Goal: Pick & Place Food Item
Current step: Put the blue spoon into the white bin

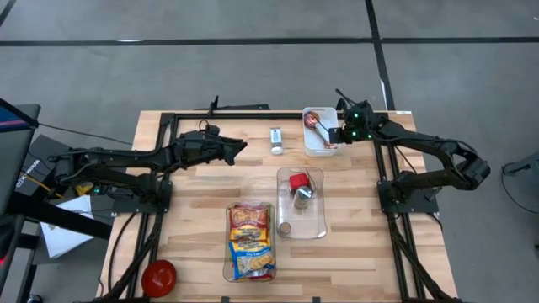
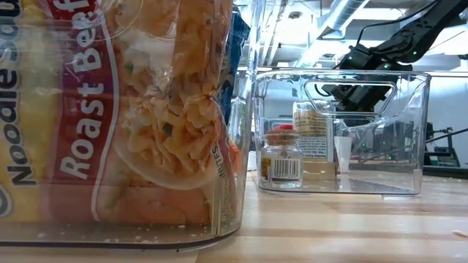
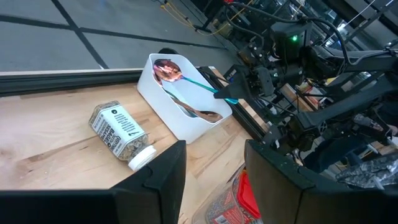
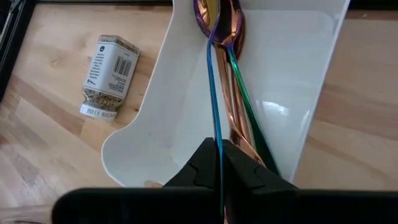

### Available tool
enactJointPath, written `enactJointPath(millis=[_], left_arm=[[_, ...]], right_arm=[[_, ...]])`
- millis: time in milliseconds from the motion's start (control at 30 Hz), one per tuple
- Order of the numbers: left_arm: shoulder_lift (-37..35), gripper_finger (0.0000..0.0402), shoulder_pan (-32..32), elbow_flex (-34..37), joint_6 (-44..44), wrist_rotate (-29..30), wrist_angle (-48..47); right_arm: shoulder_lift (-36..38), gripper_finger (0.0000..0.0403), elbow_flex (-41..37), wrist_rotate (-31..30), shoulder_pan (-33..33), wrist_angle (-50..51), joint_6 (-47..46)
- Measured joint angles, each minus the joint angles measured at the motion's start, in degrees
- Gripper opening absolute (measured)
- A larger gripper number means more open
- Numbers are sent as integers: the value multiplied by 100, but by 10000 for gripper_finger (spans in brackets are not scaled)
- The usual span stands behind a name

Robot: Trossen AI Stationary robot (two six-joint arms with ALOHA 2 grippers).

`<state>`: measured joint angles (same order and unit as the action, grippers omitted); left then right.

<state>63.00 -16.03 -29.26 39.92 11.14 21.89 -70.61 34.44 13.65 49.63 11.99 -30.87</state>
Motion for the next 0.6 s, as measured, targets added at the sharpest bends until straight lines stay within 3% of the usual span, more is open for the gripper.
enactJointPath(millis=[267, 600], left_arm=[[0, 158, 0, 0, 0, 0, 0], [-1, 158, 0, 0, 0, 0, -1]], right_arm=[[0, 19, 2, -9, -64, -2, 90], [2, 104, 7, -160, -87, -56, 107]])
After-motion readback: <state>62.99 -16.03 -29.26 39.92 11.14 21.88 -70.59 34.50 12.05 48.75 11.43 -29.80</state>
